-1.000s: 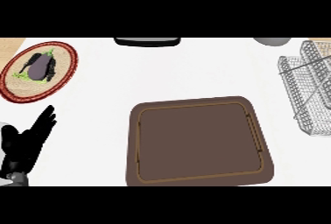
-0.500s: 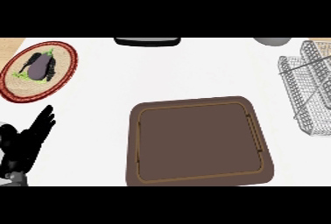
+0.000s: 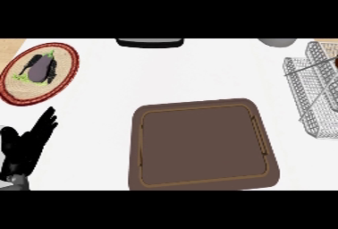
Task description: Pick the tomato from the tray and place it in the tiered basket
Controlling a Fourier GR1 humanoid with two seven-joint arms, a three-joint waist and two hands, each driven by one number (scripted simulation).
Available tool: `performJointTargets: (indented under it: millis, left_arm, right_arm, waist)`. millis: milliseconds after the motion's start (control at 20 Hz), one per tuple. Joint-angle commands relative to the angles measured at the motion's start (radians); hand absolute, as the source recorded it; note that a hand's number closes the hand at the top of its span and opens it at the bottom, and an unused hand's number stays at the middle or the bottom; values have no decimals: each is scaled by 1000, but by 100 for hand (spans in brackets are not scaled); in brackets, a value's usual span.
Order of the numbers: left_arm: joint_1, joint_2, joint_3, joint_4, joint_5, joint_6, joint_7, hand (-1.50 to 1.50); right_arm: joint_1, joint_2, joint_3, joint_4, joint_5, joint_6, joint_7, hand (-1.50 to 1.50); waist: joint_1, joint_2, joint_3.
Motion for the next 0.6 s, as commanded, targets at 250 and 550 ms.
performJointTargets:
  millis: [250,550]
  left_arm:
    - [12,-8,-1,6,2,-2,11,0]
    - [19,13,20,16,12,-14,18,0]
  right_arm:
    - [-70,-7,-186,-8,-153,-132,42,-150]
    - [-138,-190,-335,36,-273,24,150,-150]
  waist:
    - [-3,3,-1]
    - [-24,-5,-2]
